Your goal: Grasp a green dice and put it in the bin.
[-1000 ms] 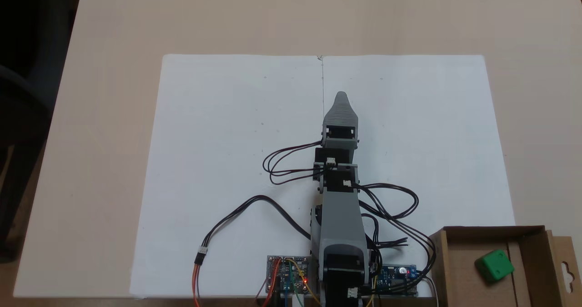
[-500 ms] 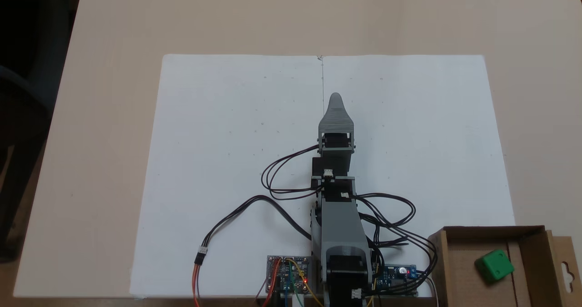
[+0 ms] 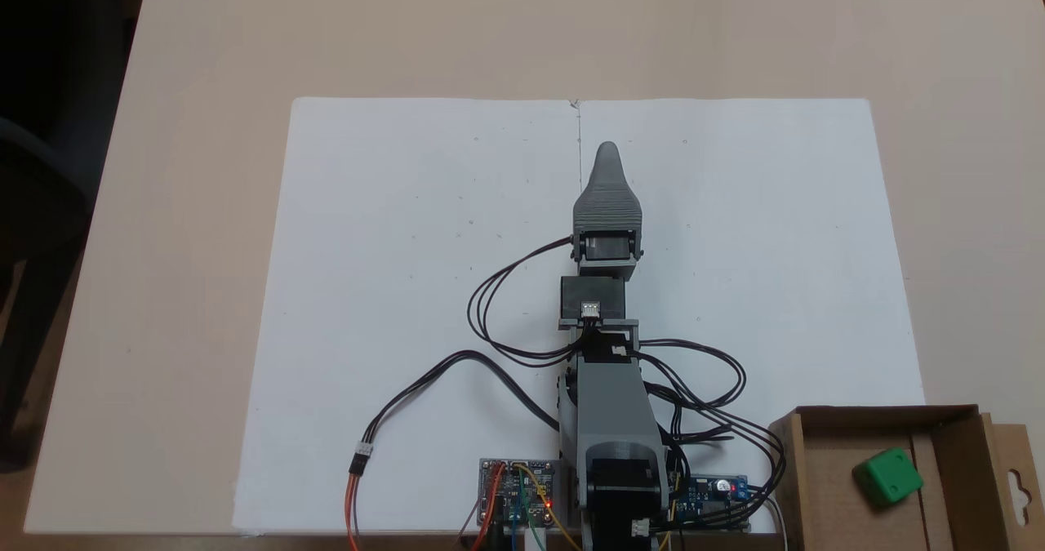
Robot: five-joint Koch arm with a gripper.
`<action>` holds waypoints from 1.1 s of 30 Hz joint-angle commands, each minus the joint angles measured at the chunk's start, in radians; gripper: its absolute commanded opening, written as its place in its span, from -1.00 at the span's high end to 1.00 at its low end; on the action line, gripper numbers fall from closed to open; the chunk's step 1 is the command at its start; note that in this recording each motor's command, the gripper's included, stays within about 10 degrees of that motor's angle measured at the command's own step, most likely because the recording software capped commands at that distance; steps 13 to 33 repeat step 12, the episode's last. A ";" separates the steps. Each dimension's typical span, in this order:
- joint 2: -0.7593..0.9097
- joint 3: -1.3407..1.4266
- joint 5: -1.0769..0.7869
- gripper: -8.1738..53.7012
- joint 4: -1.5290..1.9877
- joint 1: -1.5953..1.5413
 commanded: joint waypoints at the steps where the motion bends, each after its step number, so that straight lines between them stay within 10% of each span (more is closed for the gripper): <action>1: 0.112 0.175 -0.060 -0.74 -0.176 -0.014; 33: 0.112 0.175 -0.058 -0.74 -0.477 -0.020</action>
